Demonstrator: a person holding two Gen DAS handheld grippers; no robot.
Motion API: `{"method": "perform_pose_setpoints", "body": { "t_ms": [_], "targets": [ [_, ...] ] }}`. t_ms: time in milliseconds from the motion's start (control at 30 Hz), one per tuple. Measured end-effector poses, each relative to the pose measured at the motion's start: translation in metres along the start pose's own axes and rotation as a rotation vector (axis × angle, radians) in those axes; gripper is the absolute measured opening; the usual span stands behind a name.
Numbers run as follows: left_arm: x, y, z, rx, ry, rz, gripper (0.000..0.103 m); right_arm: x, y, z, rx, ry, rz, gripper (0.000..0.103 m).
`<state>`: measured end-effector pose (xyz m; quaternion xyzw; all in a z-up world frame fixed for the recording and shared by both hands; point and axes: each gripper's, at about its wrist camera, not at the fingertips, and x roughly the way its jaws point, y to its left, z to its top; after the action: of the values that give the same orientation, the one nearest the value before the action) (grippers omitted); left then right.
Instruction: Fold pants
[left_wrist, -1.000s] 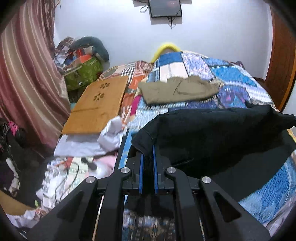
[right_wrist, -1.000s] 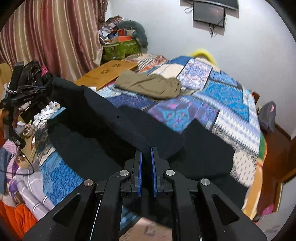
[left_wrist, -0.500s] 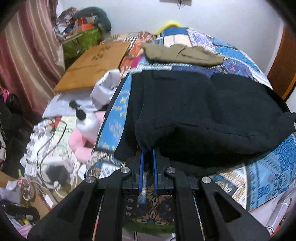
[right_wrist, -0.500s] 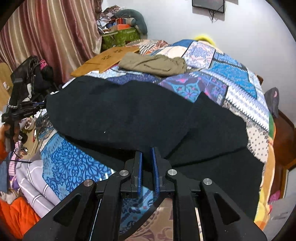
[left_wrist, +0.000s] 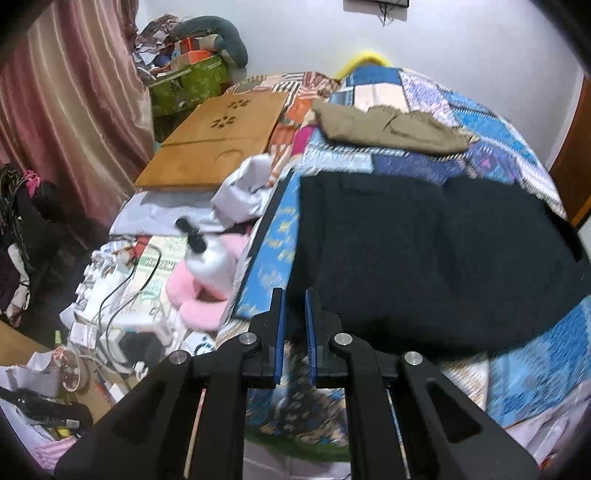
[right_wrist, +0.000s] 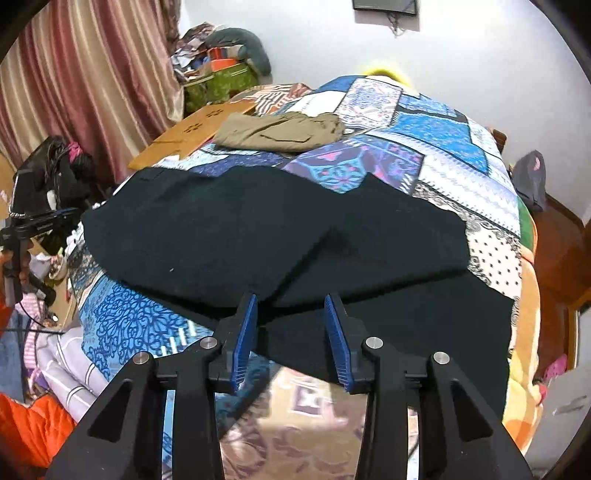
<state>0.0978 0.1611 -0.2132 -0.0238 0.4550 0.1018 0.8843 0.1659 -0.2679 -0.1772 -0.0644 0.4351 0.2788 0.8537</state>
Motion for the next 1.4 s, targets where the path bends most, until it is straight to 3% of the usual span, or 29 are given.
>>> {"method": "perform_pose_setpoints", "body": {
  "t_ms": [167, 367, 433, 533, 833, 1100, 1200, 1300, 1400],
  "targets": [
    [-0.010, -0.028, 0.037, 0.015, -0.060, -0.048, 0.049, -0.010, -0.023, 0.018, 0.040, -0.031, -0.053, 0.035],
    [-0.012, -0.074, 0.078, 0.100, -0.116, -0.082, 0.053, -0.007, -0.039, 0.048, 0.049, -0.063, -0.081, 0.035],
    [-0.010, -0.087, 0.090, 0.114, -0.122, -0.103, 0.055, 0.000, -0.042, 0.057, 0.057, -0.067, -0.085, 0.045],
    [-0.003, -0.111, 0.104, 0.145, -0.132, -0.127, 0.056, 0.014, -0.047, 0.070, 0.077, -0.062, -0.090, 0.051],
    [0.045, -0.170, 0.135, 0.171, -0.073, -0.222, 0.058, 0.079, -0.047, 0.101, 0.053, 0.024, -0.117, 0.058],
    [0.081, -0.203, 0.137, 0.184, -0.017, -0.274, 0.058, 0.134, -0.059, 0.104, 0.043, 0.160, -0.122, 0.059],
    [0.090, -0.211, 0.136, 0.190, 0.005, -0.287, 0.058, 0.143, -0.060, 0.099, 0.051, 0.186, -0.084, 0.054],
    [0.097, -0.218, 0.134, 0.201, 0.019, -0.285, 0.058, 0.141, -0.063, 0.097, 0.078, 0.173, -0.035, 0.033],
    [0.100, -0.224, 0.134, 0.206, 0.030, -0.284, 0.058, 0.136, -0.063, 0.097, 0.068, 0.159, -0.048, 0.021]
  ]
}}
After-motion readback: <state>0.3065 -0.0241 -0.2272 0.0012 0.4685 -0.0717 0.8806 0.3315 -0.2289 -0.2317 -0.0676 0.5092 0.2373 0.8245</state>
